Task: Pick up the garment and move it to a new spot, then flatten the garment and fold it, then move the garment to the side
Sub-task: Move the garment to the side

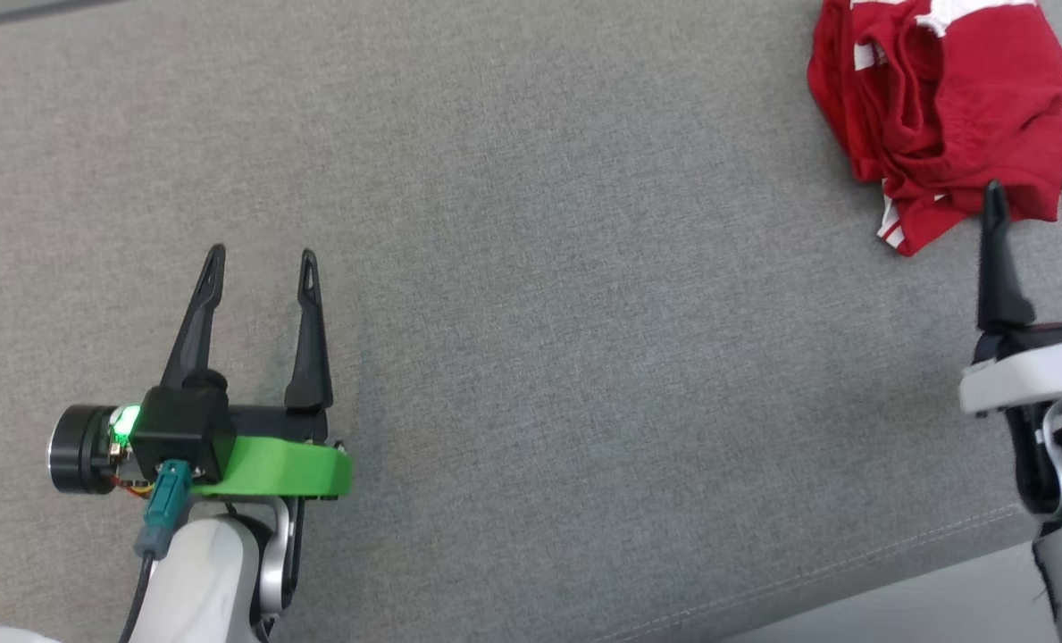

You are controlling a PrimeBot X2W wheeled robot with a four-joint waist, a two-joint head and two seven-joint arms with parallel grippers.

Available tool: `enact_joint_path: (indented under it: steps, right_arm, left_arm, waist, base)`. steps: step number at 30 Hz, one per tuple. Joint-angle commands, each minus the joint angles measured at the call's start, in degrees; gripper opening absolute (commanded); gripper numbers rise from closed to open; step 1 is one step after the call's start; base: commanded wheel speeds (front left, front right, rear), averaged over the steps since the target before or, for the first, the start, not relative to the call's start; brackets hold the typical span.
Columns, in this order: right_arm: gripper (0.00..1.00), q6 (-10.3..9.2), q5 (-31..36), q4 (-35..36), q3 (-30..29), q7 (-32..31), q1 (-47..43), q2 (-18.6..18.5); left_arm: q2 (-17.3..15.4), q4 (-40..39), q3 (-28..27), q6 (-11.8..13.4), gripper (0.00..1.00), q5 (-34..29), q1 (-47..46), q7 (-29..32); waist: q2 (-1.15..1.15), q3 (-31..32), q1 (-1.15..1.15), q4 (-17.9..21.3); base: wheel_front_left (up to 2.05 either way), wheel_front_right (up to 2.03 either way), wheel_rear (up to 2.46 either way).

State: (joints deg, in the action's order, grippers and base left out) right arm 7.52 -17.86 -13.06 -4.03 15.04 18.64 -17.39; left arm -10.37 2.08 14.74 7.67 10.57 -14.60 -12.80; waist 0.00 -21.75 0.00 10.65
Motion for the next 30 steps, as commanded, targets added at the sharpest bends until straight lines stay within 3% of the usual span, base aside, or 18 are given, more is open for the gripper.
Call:
enact_joint_path:
  steps: [1,7,18,30]
  right_arm:
    - [1.00,-0.07,0.4,1.4,0.7,0.1,-2.3,0.8]
    - [1.00,-0.07,1.2,7.3,3.7,-0.6,-9.0,3.9]
    - [1.00,-0.07,3.1,14.6,4.0,-5.1,-17.6,7.9]
    - [1.00,-0.07,4.7,17.5,4.2,-9.0,-23.7,9.1]
  left_arm:
    - [-0.2,0.1,-0.5,0.7,1.00,0.5,1.7,-0.2]
    - [-0.1,0.3,-1.4,2.0,1.00,1.9,6.1,-0.1]
    - [-0.7,1.3,-2.1,3.1,1.00,3.3,12.0,-0.4]
    - [-0.9,3.8,-0.8,1.9,1.00,5.0,16.5,-0.5]
  waist:
    - [0.00,5.0,0.00,-0.7]
    - [0.00,9.3,0.00,-2.9]
    - [0.00,14.7,0.00,-9.9]
    - [0.00,20.3,0.00,-10.8]
  base:
    - [0.00,0.00,0.00]
    - [0.00,0.00,0.00]
    - [0.00,0.00,0.00]
    - [0.00,0.00,0.00]
